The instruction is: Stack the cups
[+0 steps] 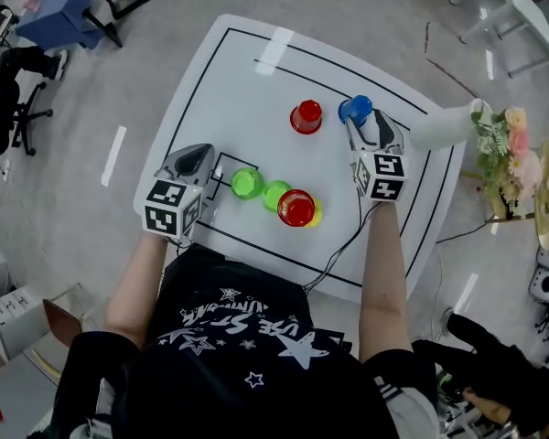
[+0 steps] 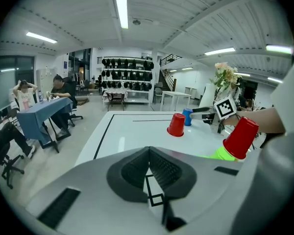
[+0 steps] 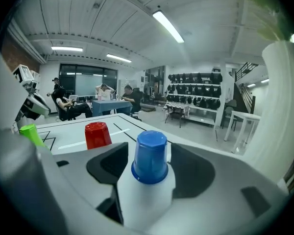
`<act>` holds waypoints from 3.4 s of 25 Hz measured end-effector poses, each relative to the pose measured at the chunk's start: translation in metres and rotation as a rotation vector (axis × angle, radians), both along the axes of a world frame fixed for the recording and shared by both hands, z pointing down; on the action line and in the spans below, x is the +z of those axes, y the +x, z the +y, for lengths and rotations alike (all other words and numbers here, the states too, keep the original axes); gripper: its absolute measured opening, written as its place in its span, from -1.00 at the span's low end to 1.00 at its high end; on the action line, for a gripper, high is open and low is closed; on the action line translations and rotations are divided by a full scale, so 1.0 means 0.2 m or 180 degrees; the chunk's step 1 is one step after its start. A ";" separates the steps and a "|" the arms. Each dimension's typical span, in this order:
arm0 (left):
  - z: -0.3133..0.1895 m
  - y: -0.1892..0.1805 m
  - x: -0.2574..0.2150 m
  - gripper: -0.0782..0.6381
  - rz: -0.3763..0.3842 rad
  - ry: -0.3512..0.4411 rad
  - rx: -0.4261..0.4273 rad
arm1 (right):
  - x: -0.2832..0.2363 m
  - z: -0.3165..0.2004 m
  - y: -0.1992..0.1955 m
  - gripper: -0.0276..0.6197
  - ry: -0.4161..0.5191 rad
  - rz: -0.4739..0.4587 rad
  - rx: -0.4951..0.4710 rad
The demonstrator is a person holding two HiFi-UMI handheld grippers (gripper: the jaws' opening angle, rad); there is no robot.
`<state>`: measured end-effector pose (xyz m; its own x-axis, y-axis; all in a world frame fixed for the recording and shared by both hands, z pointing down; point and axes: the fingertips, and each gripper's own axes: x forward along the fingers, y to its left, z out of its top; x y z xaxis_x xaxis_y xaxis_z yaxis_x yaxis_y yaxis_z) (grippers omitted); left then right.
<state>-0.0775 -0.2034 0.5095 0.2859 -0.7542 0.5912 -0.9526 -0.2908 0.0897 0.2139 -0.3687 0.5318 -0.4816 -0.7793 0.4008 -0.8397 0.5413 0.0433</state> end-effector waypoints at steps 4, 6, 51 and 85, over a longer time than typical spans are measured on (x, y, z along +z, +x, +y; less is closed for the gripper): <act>-0.01 -0.02 0.00 -0.75 -0.0002 -0.0009 -0.0042 | 0.02 -0.05 -0.02 -0.11 0.0008 0.0043 -0.0008; 0.00 -0.03 0.00 -0.75 0.0007 -0.0018 -0.0032 | 0.02 -0.06 -0.02 -0.21 -0.0023 0.0085 0.0000; 0.23 -0.42 -0.10 -0.75 0.0532 0.0257 0.1393 | -0.74 1.12 -0.85 -0.24 0.0555 -0.0033 0.0973; 0.23 -0.31 -0.10 -0.75 0.0512 0.0256 0.1568 | -0.66 1.20 -0.77 -0.16 0.0616 0.0041 0.1192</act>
<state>-0.1401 -0.1575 0.4891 0.7006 -0.5485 0.4564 -0.6771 -0.7129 0.1826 0.0607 -0.1289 0.3996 -0.1468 -0.9611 0.2341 -0.9756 0.1797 0.1261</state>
